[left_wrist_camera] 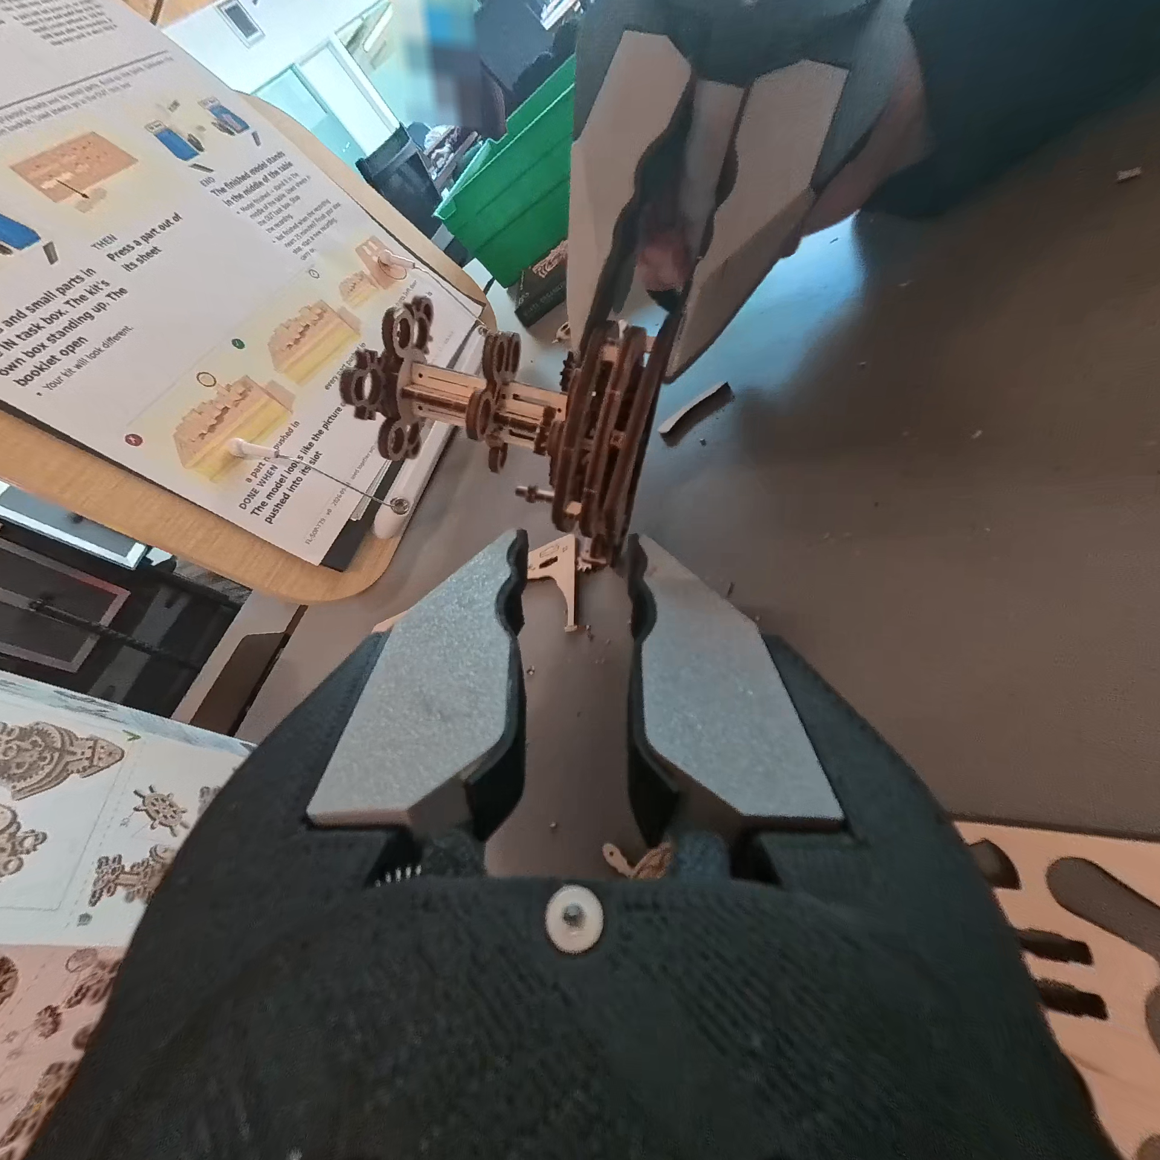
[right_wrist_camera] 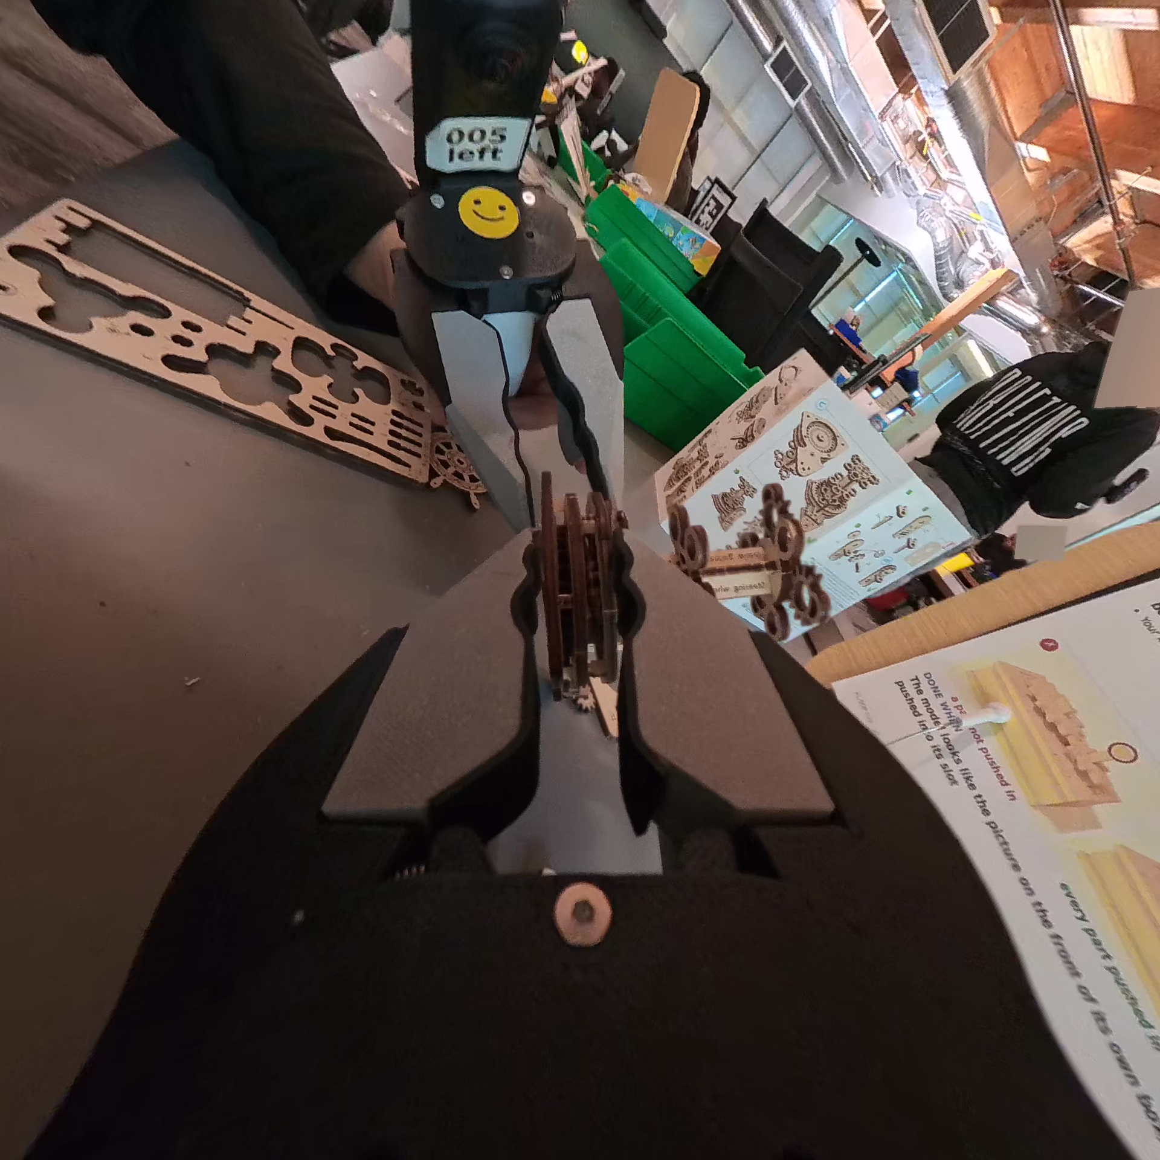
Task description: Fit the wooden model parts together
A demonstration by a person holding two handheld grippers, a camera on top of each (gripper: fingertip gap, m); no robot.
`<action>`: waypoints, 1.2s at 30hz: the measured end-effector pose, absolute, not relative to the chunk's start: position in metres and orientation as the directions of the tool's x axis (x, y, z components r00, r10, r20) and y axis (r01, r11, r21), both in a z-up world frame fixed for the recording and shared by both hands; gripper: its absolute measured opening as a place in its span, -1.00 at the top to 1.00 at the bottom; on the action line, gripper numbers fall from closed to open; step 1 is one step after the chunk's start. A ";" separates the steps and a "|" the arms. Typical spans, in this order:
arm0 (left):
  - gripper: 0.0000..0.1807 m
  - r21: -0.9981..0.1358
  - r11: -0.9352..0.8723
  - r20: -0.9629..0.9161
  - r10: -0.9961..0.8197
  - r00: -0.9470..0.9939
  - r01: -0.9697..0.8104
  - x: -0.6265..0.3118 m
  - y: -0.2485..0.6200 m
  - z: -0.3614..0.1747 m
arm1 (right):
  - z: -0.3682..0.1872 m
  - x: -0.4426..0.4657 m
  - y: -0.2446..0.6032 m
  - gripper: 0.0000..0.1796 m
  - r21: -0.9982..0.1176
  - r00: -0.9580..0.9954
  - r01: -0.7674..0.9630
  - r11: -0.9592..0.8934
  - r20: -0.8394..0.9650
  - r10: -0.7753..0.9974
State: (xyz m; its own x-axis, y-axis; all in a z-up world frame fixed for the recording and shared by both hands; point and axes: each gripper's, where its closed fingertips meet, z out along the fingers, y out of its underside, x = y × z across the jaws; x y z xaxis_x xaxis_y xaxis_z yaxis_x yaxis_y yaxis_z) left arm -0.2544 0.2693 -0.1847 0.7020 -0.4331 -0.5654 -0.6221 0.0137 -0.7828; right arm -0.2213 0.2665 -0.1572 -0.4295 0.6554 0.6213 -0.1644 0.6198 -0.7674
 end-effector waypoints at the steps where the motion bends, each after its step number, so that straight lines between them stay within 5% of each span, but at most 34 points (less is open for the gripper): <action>1: 0.67 -0.793 0.013 -0.552 -0.438 0.710 -0.609 -0.254 0.270 -0.184 | -0.156 -0.221 0.266 0.80 -0.776 -0.435 -0.171 0.607 0.613 0.660; 23: 0.78 -0.755 0.091 -0.619 -0.426 0.660 -0.649 -0.248 0.265 -0.180 | -0.167 -0.223 0.270 0.80 -0.724 -0.426 -0.136 0.677 0.659 0.620; 31: 0.79 -0.582 0.063 -0.779 -0.329 0.534 -0.811 -0.253 0.270 -0.187 | -0.184 -0.229 0.282 0.80 -0.634 -0.400 -0.037 0.772 0.718 0.570; 36: 0.78 -0.584 0.023 -0.775 -0.313 0.549 -0.812 -0.256 0.272 -0.186 | -0.175 -0.229 0.279 0.81 -0.635 -0.372 -0.058 0.770 0.730 0.574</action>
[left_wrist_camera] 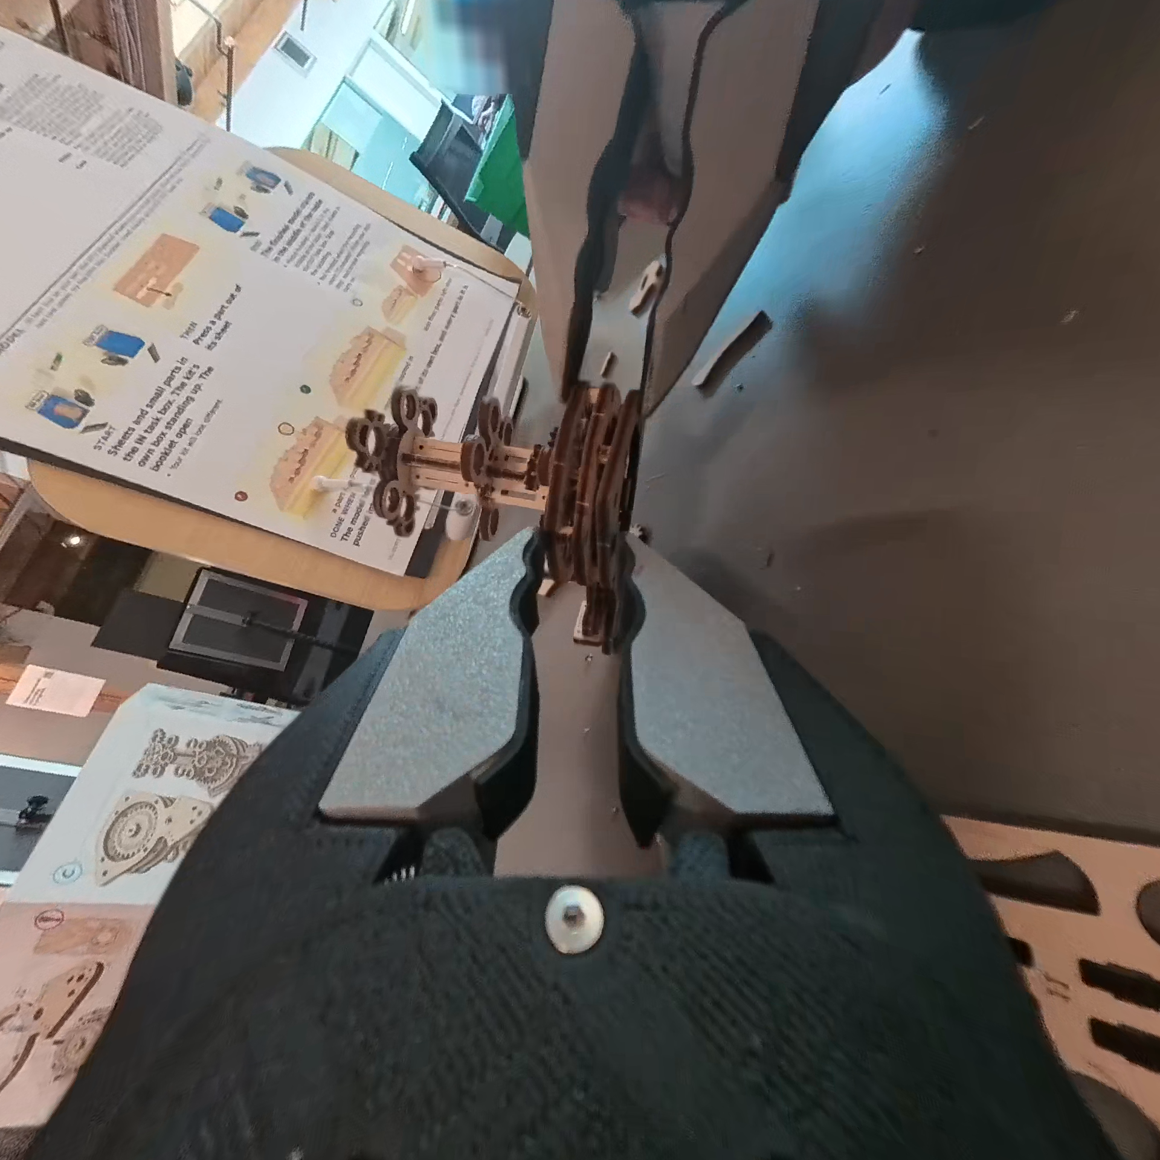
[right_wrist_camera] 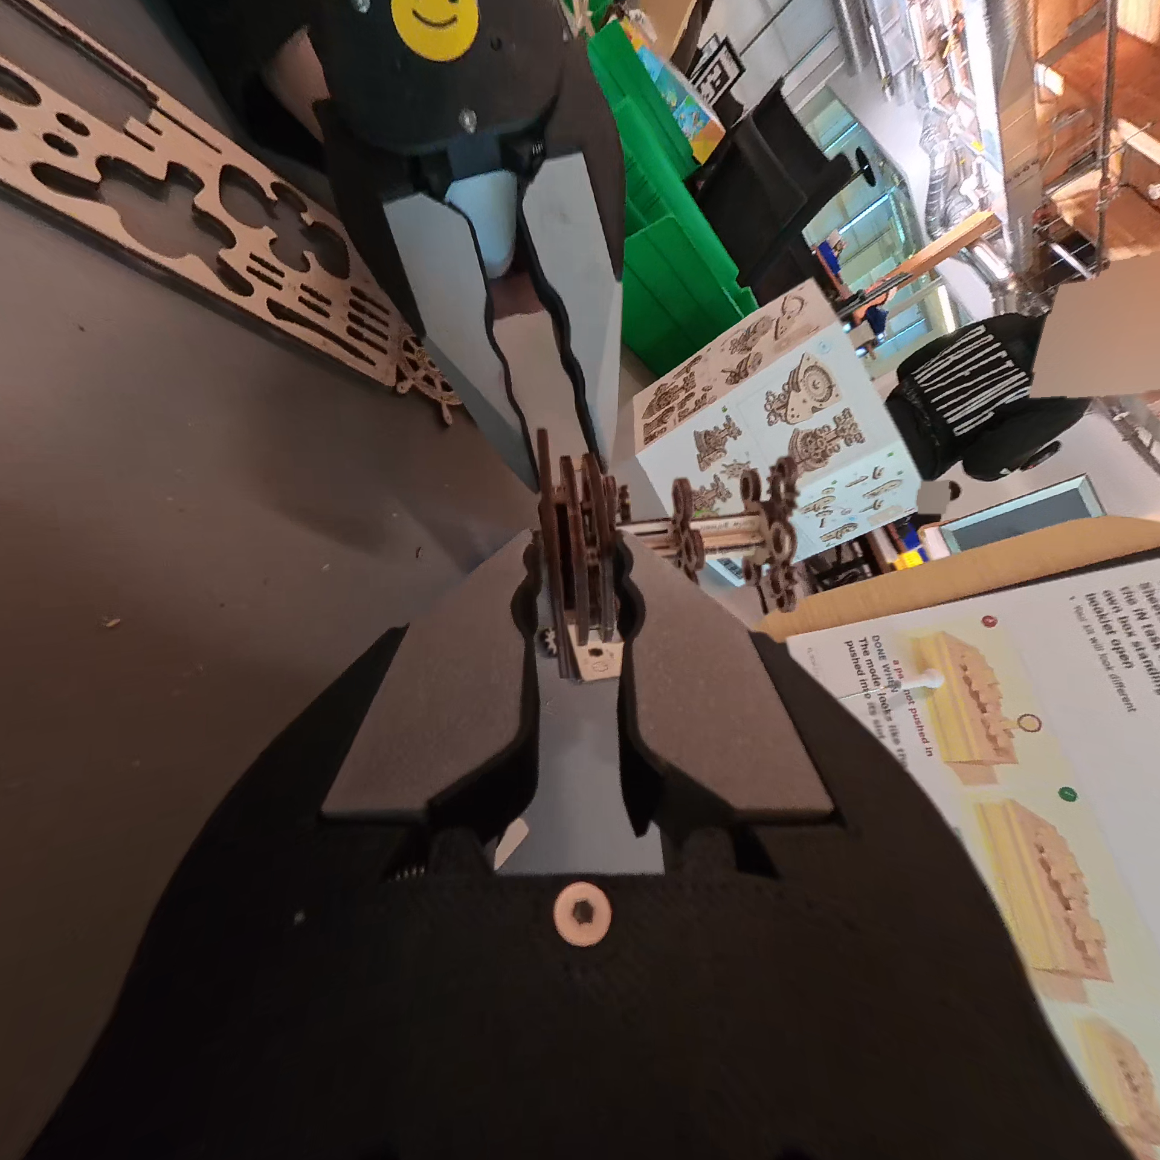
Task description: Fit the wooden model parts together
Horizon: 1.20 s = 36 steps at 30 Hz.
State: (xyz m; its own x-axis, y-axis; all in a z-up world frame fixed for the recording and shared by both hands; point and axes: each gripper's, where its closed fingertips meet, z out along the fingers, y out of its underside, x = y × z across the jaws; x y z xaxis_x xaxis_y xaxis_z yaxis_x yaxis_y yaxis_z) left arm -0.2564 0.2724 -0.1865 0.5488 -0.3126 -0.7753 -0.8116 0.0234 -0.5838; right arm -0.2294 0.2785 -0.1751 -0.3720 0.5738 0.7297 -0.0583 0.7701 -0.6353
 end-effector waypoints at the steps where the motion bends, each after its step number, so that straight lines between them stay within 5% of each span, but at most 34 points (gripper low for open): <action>1: 0.78 -0.585 0.013 -0.774 -0.308 0.553 -0.811 -0.258 0.274 -0.186 | -0.172 -0.229 0.277 0.81 -0.629 -0.364 -0.065 0.775 0.738 0.569; 11: 0.79 -0.579 0.008 -0.776 -0.312 0.548 -0.815 -0.247 0.274 -0.183 | -0.183 -0.248 0.261 0.84 -0.463 -0.313 0.021 0.886 0.839 0.446; 36: 0.79 -0.583 0.107 -0.767 -0.399 0.503 -0.805 -0.231 0.263 -0.186 | -0.190 -0.242 0.262 0.73 -0.375 -0.358 0.002 0.927 0.865 0.351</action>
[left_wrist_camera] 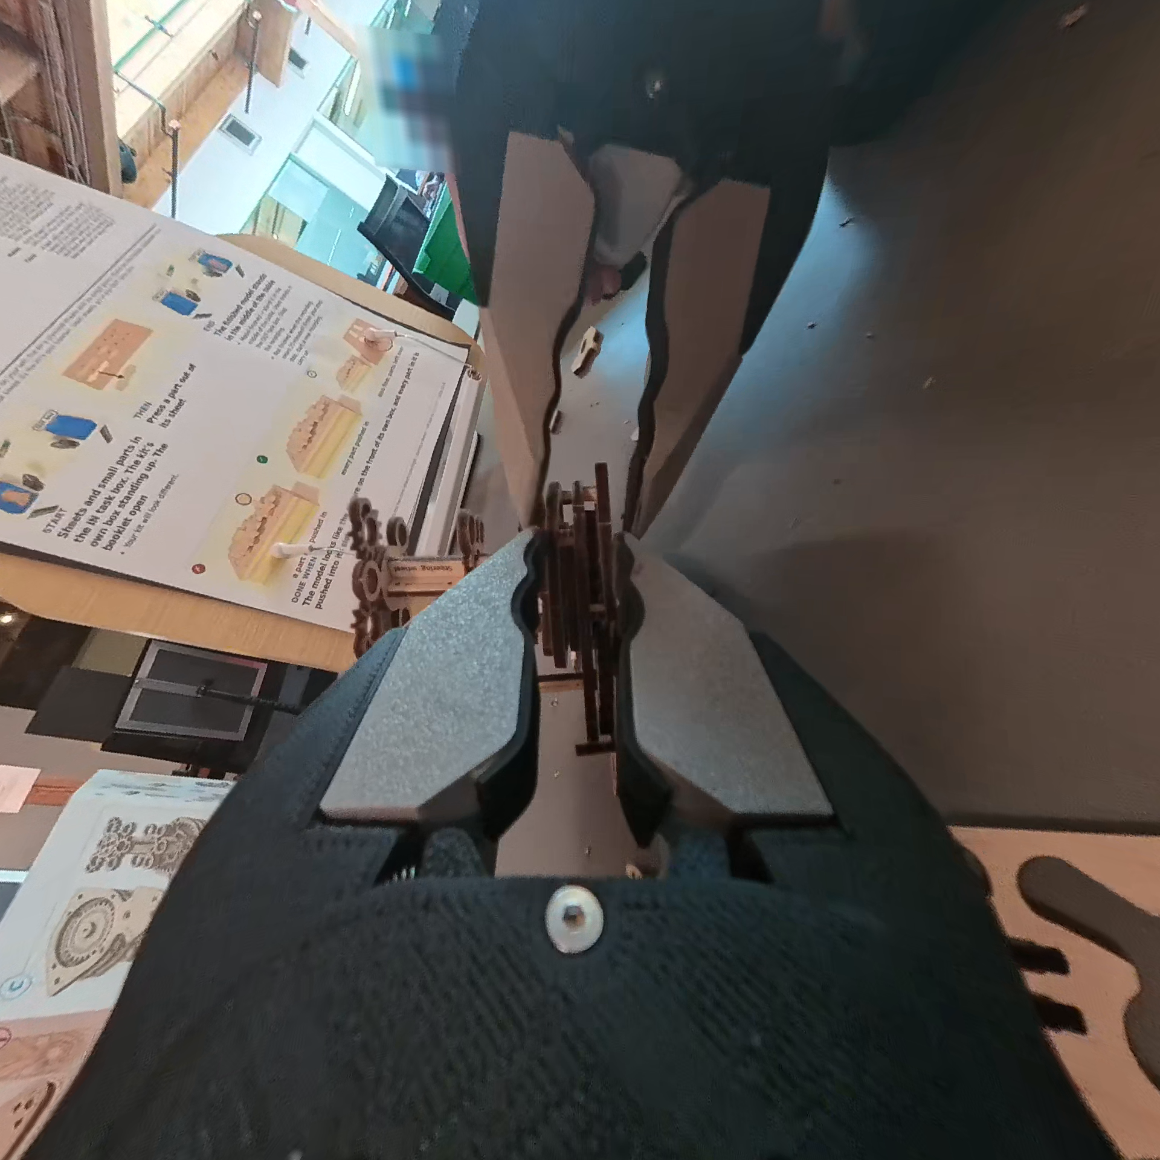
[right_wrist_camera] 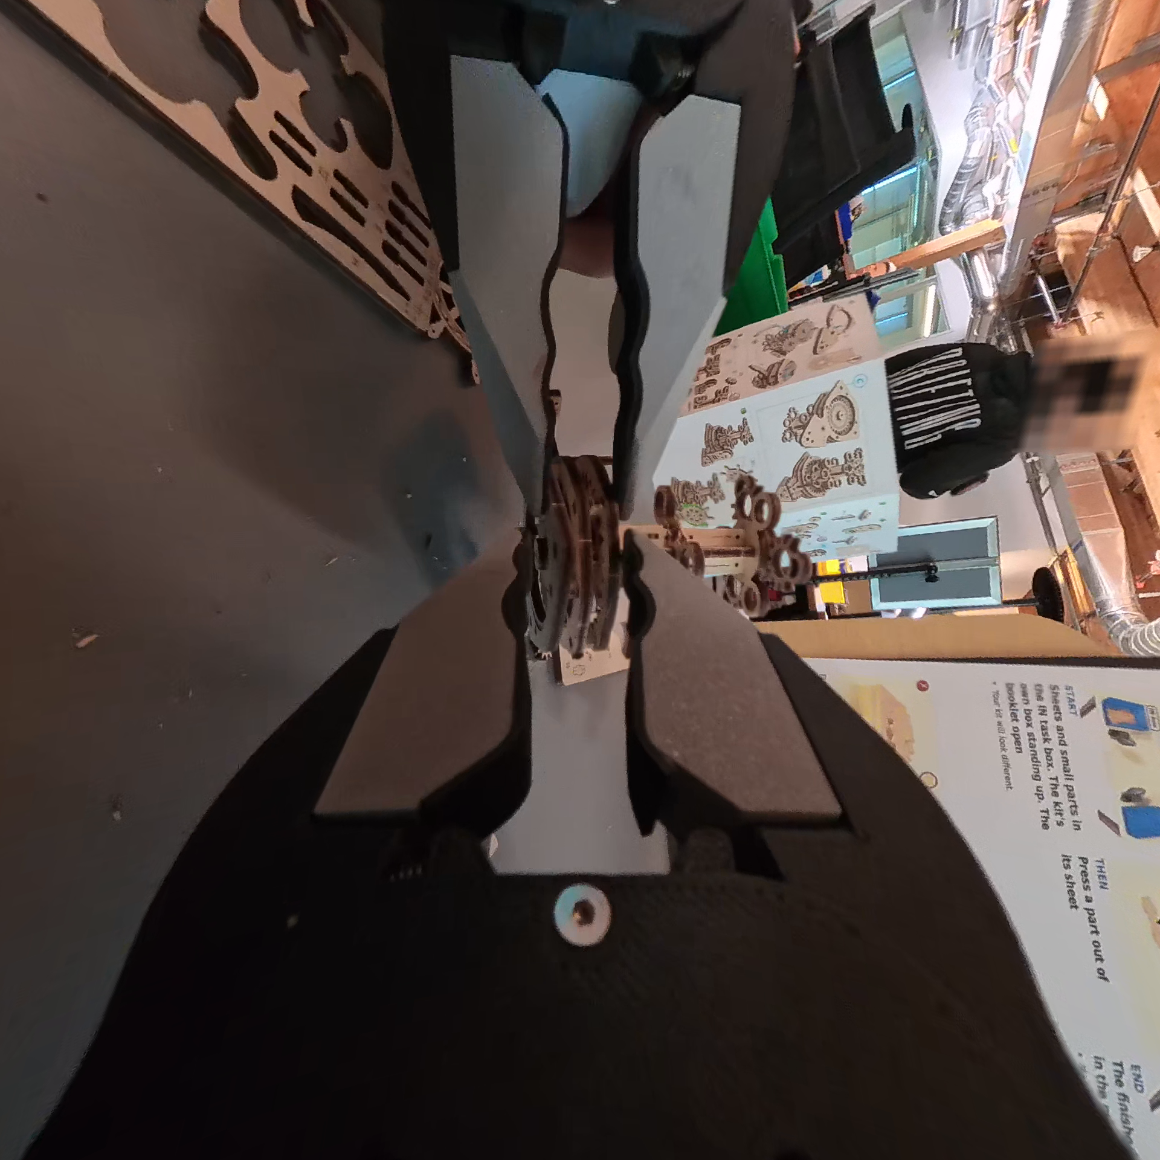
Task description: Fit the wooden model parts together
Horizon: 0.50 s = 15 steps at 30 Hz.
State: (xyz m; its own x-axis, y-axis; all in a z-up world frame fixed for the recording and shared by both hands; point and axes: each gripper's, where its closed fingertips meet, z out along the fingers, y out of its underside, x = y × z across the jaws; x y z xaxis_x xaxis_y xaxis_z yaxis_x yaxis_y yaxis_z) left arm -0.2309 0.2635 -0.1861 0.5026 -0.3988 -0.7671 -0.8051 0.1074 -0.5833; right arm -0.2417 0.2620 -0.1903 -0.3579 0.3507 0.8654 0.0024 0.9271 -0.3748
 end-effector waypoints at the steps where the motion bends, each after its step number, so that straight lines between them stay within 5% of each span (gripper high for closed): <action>1: 0.79 -0.584 0.109 -0.765 -0.405 0.501 -0.804 -0.229 0.263 -0.186 | -0.190 -0.242 0.261 0.78 -0.368 -0.355 -0.002 0.930 0.869 0.343; 15: 0.84 -0.613 0.055 -0.738 -0.399 0.545 -0.789 -0.239 0.266 -0.191 | -0.189 -0.242 0.265 0.80 -0.504 -0.377 0.008 0.863 0.798 0.470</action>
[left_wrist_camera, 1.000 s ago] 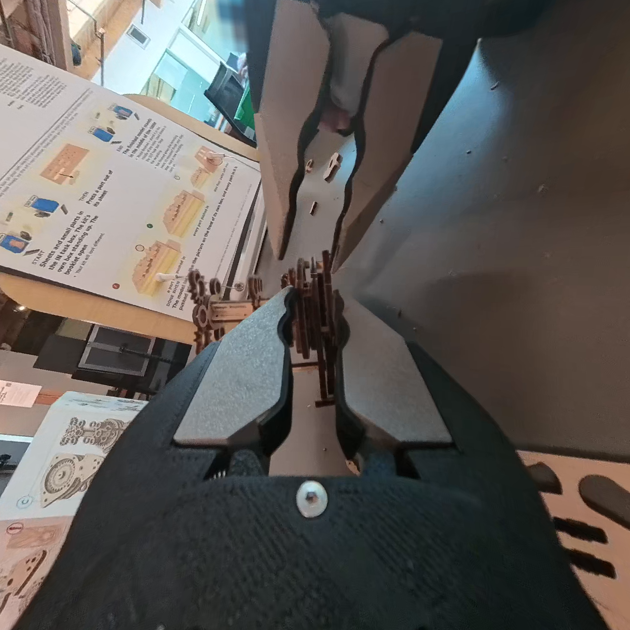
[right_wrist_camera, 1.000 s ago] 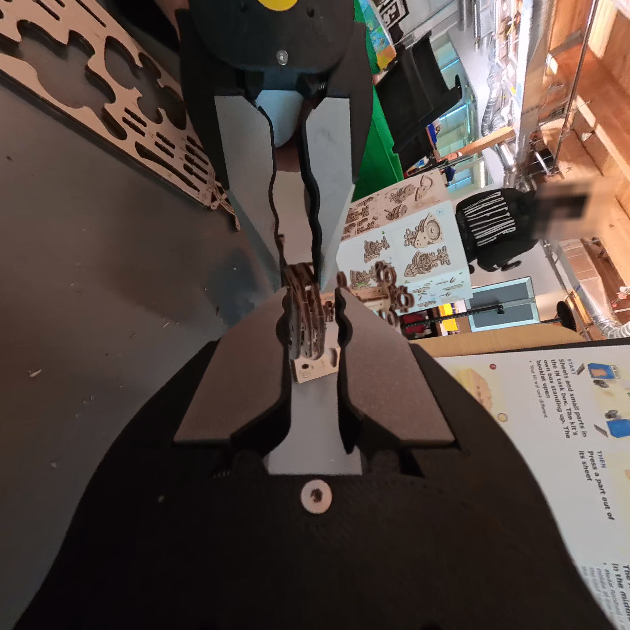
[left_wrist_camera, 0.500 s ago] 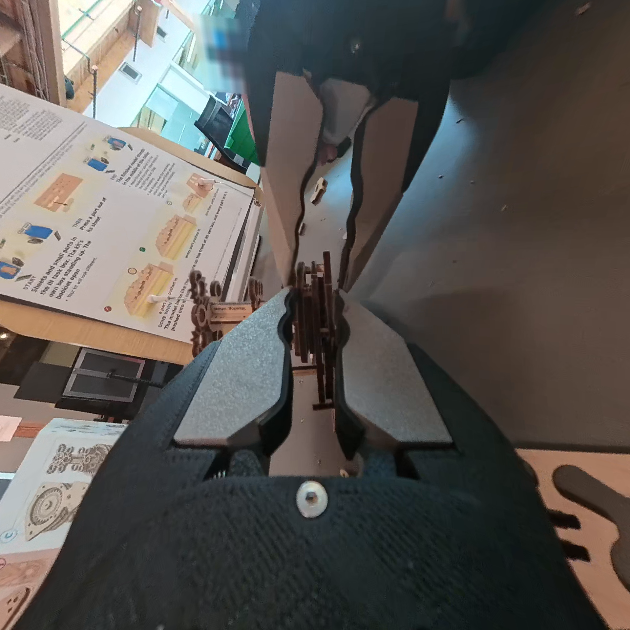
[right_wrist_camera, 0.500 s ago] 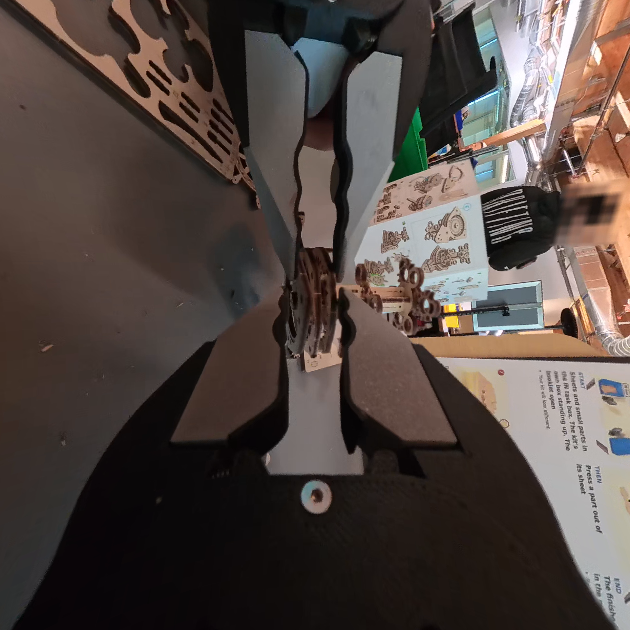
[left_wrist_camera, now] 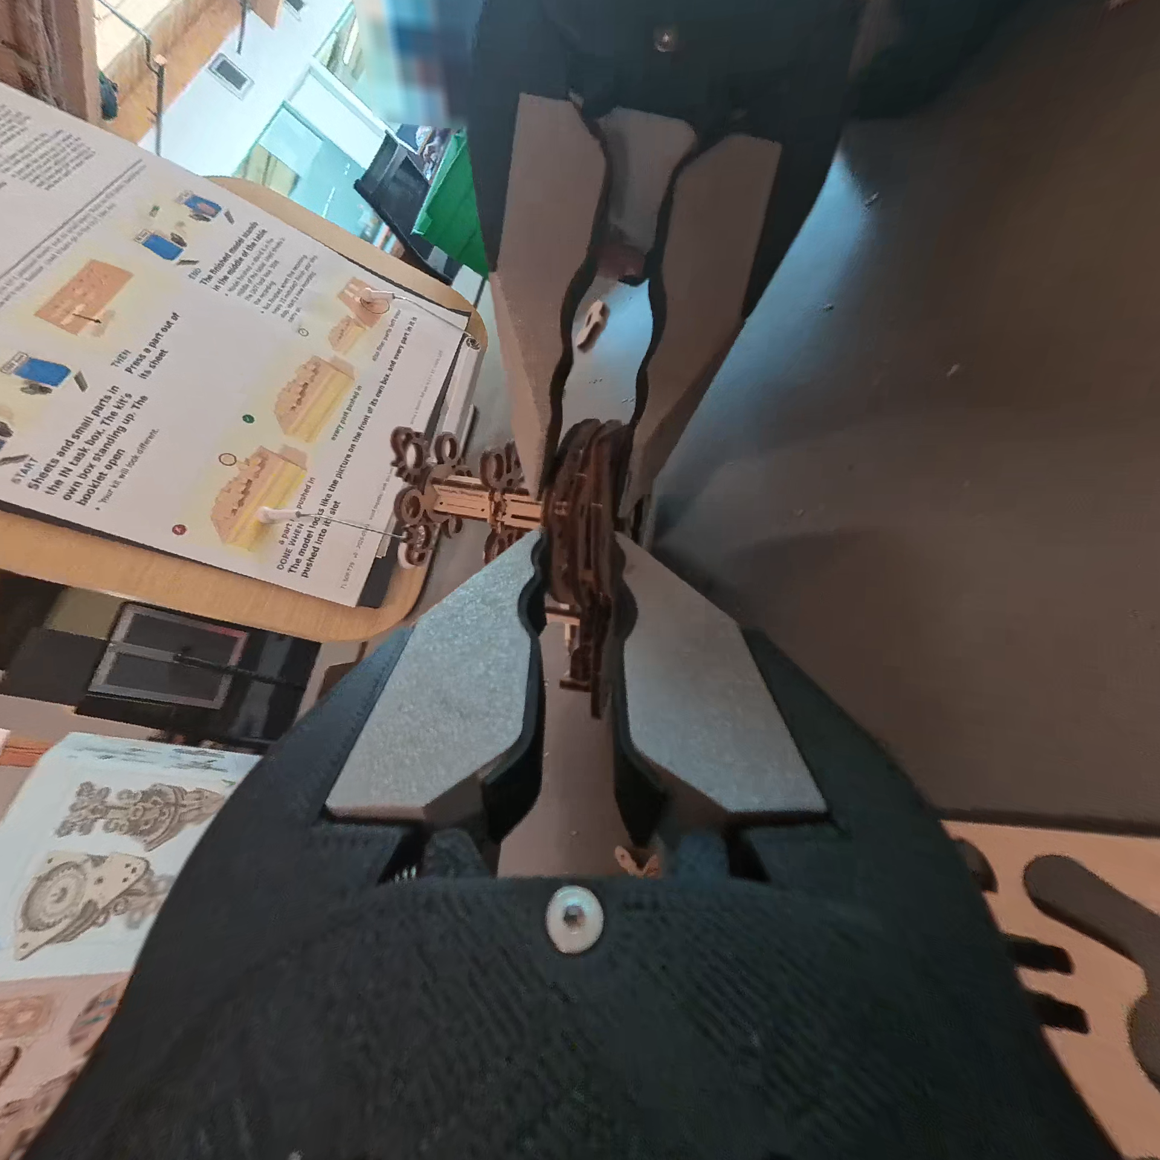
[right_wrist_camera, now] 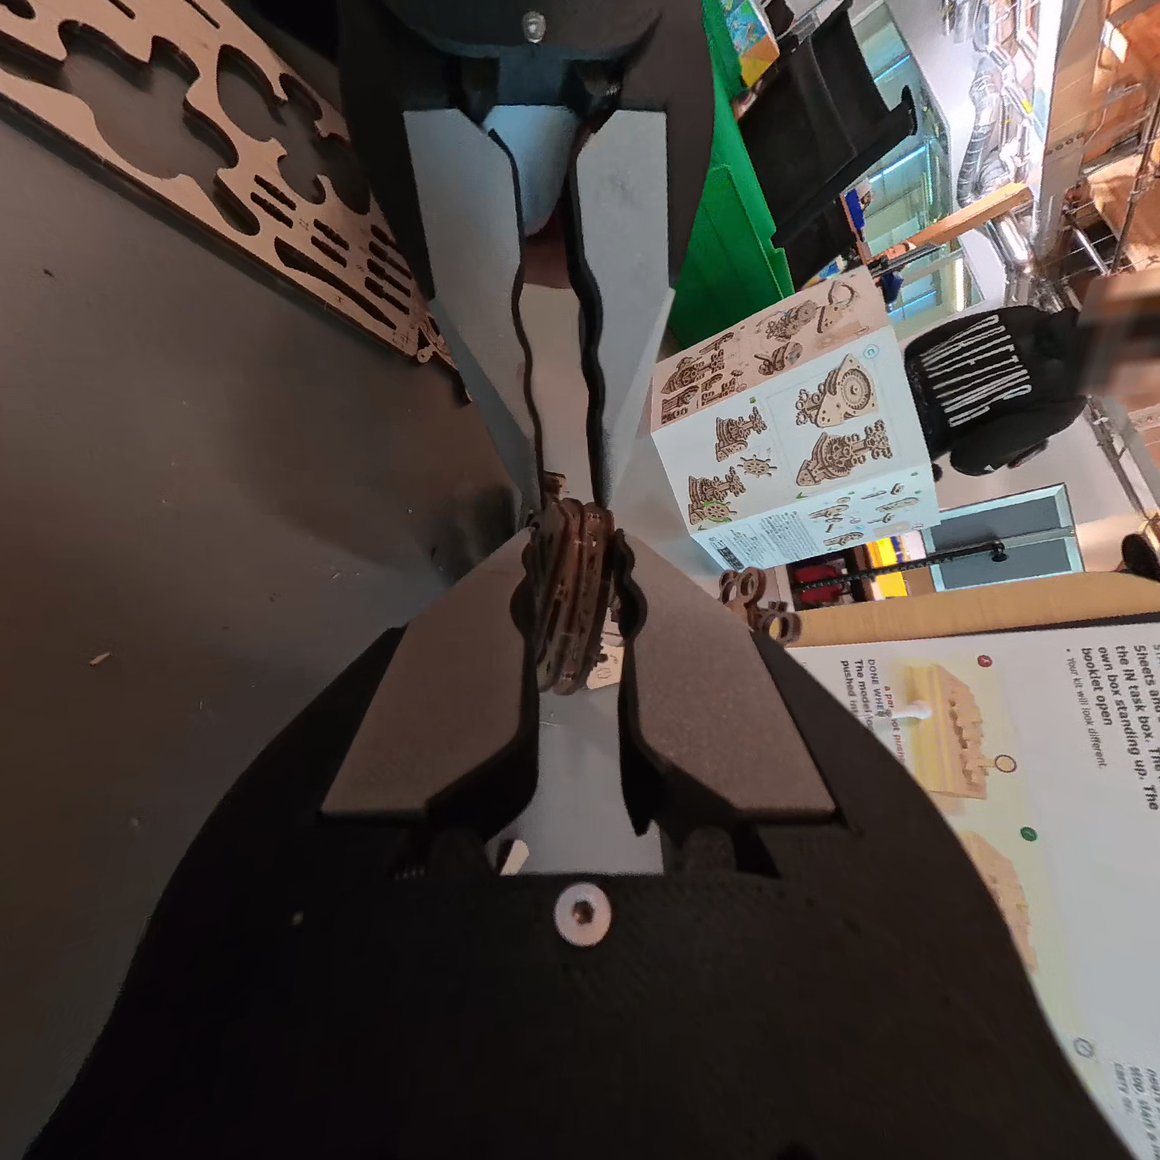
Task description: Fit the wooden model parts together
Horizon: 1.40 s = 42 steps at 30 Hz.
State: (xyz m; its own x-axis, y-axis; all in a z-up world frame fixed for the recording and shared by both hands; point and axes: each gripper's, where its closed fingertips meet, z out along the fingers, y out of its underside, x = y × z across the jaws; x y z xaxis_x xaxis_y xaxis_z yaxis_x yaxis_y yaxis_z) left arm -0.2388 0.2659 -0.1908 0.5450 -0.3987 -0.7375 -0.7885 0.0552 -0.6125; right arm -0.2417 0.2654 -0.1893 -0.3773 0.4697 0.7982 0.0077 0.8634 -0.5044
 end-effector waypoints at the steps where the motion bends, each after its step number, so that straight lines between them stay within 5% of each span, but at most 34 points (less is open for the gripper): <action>1: 0.84 -0.589 0.058 -0.757 -0.388 0.526 -0.806 -0.240 0.266 -0.192 | -0.189 -0.241 0.265 0.80 -0.513 -0.379 0.002 0.858 0.794 0.475; 22: 0.77 -0.735 0.027 -0.581 -0.540 0.608 -0.678 -0.229 0.259 -0.193 | -0.185 -0.232 0.248 0.80 -0.755 -0.515 -0.060 0.652 0.583 0.628; 42: 0.78 -0.644 0.058 -0.687 -0.483 0.543 -0.763 -0.226 0.259 -0.194 | -0.184 -0.228 0.246 0.81 -0.738 -0.520 -0.054 0.673 0.596 0.611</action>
